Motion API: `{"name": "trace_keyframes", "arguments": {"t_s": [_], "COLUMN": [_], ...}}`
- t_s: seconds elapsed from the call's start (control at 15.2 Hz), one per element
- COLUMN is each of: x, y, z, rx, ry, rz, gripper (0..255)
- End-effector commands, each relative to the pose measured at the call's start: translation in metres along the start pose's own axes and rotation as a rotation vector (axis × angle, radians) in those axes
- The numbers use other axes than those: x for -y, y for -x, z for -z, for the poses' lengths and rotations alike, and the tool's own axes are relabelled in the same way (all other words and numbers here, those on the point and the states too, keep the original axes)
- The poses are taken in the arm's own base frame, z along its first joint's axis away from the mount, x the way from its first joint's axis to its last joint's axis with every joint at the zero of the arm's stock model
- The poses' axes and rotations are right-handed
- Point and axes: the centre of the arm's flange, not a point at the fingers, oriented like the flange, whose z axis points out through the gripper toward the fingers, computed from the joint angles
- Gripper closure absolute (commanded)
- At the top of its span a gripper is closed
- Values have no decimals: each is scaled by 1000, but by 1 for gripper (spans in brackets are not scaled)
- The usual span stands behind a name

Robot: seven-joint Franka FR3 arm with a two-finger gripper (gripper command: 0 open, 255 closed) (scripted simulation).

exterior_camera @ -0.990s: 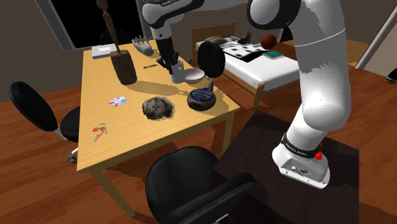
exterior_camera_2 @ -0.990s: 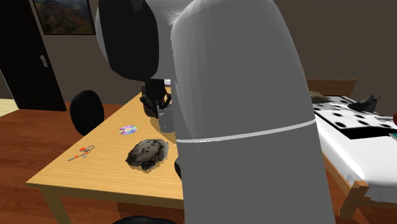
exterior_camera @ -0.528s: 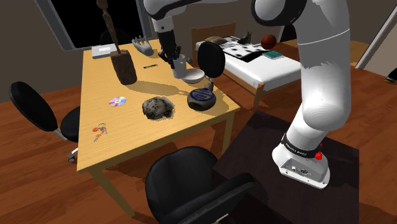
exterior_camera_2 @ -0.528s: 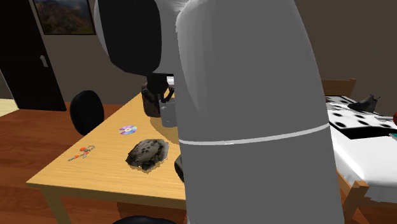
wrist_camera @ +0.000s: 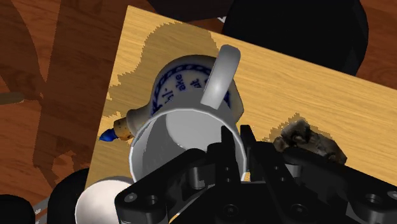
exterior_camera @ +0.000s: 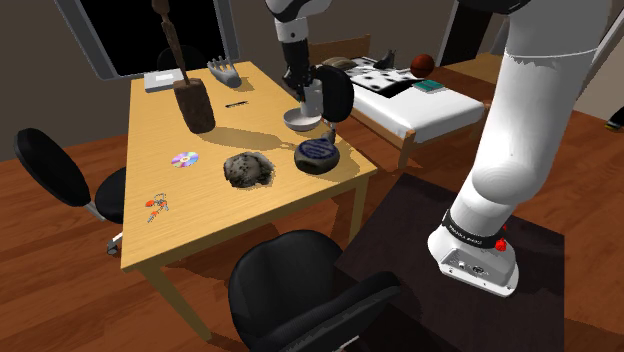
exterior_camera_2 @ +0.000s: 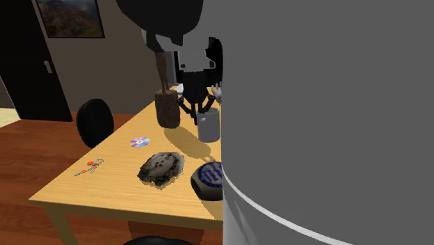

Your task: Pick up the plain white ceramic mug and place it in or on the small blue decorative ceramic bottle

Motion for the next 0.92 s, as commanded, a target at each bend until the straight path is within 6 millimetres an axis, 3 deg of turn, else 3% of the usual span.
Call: {"name": "trace_keyframes", "arguments": {"t_s": [0.0, 0.13, 0.86], "x": [-21, -38, -36], "y": [18, 34, 24], "z": [1, 2, -56], "rx": [0, 0, 0], "ry": [0, 0, 0], "rz": [1, 1, 1], "gripper": [255, 255, 255]}}
